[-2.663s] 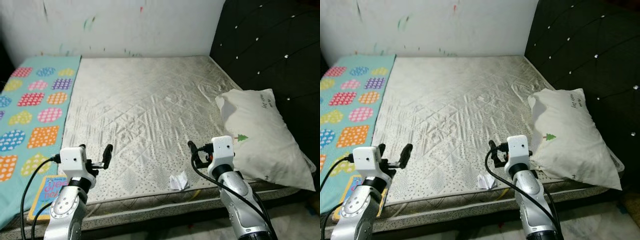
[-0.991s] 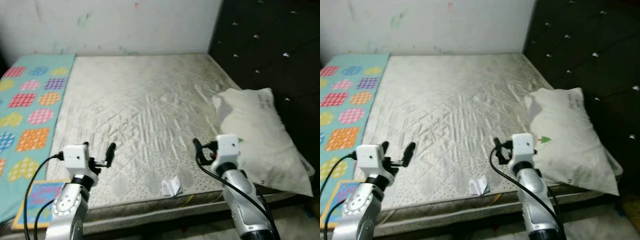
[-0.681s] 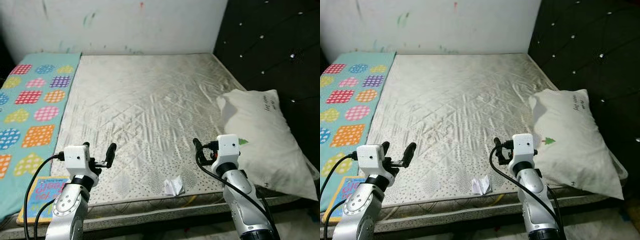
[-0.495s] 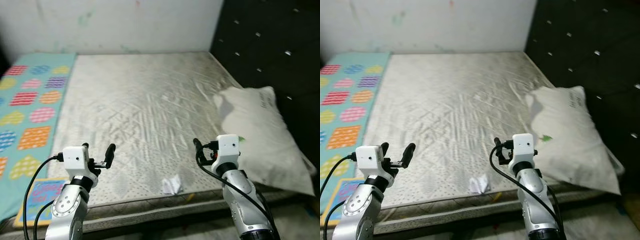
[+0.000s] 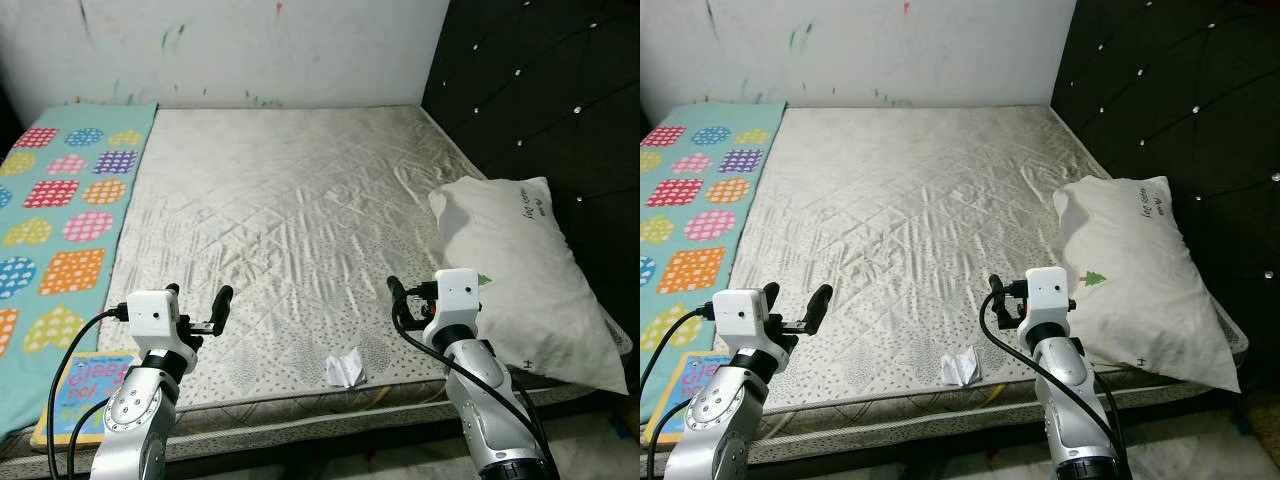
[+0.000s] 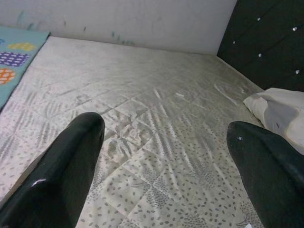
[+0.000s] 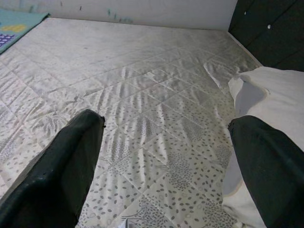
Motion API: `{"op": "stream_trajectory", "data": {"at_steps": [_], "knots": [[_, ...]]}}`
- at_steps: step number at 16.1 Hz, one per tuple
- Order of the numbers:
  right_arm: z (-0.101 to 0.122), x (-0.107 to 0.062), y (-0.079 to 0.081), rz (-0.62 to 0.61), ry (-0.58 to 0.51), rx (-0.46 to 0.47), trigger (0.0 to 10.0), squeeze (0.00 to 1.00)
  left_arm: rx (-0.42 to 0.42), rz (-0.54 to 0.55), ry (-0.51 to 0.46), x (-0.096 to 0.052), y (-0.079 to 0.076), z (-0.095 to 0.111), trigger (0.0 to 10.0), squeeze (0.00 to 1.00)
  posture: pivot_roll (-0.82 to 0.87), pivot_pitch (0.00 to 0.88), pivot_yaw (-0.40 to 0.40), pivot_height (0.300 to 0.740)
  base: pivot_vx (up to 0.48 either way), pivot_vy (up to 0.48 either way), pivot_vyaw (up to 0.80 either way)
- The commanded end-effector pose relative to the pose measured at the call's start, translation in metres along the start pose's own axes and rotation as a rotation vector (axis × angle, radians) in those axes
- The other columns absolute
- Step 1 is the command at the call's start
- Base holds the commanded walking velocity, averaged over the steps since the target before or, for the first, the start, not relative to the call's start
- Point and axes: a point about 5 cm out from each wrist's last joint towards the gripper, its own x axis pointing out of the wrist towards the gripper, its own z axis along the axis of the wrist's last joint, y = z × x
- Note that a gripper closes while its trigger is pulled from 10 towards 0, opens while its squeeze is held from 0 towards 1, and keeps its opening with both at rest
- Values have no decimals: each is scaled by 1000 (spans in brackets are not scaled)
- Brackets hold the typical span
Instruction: Clean up the room
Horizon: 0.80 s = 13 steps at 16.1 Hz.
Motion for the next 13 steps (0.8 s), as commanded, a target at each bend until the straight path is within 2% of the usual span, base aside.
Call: {"op": "stream_trajectory", "data": {"at_steps": [1, 7, 9, 13], "knots": [[-1, 1, -2, -3, 8, -2, 10000, 0, 4, -7, 3, 0, 1, 1, 10000, 0, -105, 0, -39, 740, 0, 0, 0], [-1, 1, -1, -2, 8, -1, 10000, 0, 7, -5, 9, 0, 1, 1, 10000, 0, -103, 0, -40, 740, 0, 0, 0], [-6, 0, 0, 8, 39, -1, 10000, 0, 6, 25, 45, -1, 3, -4, 10000, 0, -99, 0, -42, 740, 0, 0, 0], [-8, -1, -1, 0, 52, 10, 10000, 0, -7, 19, 50, -6, 3, -4, 10000, 0, -92, 0, -41, 740, 0, 0, 0]]}}
